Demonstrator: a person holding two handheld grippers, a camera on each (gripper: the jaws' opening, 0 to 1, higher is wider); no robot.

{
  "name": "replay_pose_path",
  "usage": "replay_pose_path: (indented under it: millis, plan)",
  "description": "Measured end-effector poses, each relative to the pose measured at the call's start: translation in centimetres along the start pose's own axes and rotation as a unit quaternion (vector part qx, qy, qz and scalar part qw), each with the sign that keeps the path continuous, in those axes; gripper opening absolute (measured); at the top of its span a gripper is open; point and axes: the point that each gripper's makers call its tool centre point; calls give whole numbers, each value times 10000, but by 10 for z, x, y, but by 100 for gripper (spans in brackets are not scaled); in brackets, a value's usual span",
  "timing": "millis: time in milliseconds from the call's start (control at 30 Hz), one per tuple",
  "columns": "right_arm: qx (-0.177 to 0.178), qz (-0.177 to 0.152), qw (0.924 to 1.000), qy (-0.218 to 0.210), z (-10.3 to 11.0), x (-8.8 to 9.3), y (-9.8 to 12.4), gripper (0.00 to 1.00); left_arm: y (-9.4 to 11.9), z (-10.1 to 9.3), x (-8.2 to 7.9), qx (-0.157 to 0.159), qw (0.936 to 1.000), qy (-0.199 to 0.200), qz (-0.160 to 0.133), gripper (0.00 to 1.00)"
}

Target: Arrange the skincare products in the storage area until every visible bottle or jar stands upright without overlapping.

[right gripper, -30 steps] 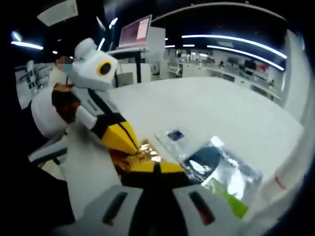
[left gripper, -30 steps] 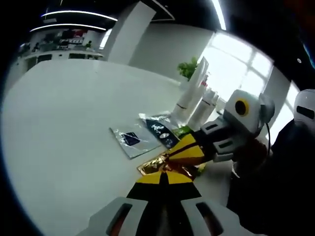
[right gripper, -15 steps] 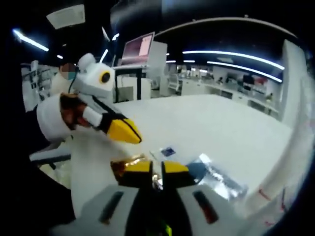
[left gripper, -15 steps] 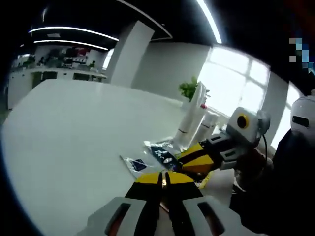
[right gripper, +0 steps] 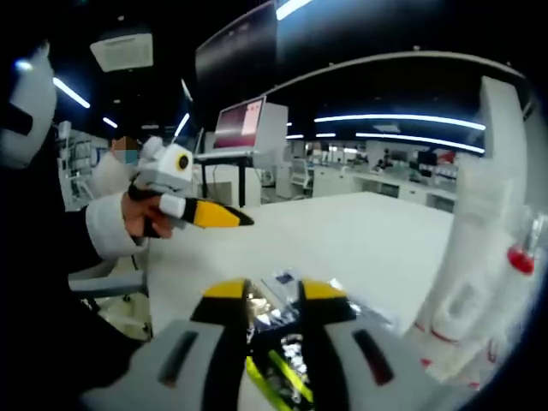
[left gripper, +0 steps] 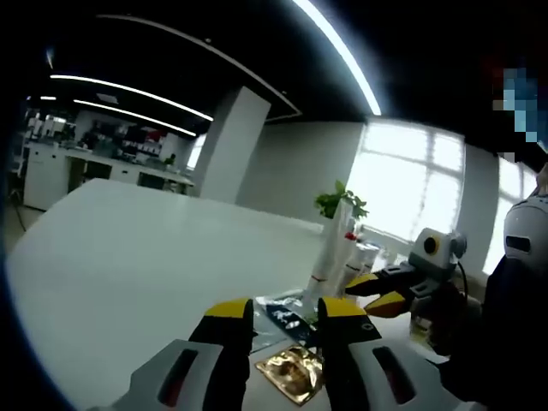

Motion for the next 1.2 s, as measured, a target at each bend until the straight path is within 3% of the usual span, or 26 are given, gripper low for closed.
replay_pose_path:
  millis: [100,167,367,567,700,767,833,1067,1200]
  plan:
    - [129,-251,9996,29,-2,-5,14,26,3,-9,4,120,9999,-69,34,34]
    - [237,-272,9993,-7,-5,-4,24,31,8,-13,9,103,9996,-213,136,36]
    - [313,-316,9989,-152,-6,4,45,41,25,-23,15,51,9996,-284,83,46]
    - [463,-302,9983,-165,1,8,78,54,51,-34,30,-218,9991,-297,190,54]
    - [663,-175,9976,23,-5,14,98,62,53,-34,28,-375,9985,-359,166,75]
    - [807,-22,9967,41,-11,21,105,72,54,-35,28,-362,9986,-304,219,76]
    - [912,22,9958,-18,-15,25,112,80,56,-39,23,-349,9986,-398,65,80]
    - [1224,-44,9922,-219,-25,29,131,90,67,-40,21,-506,9967,-630,32,96]
    - [1356,-98,9901,-347,-27,27,138,98,73,-43,24,-500,9942,-922,252,99]
Point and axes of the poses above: the point that each gripper's makers call its tool centre point, and the gripper's own axes: y roughly backward along the fingers, z roughly to its left, x roughly out of its underside, and after that the axes turned 5 degrees about -z, right-handed
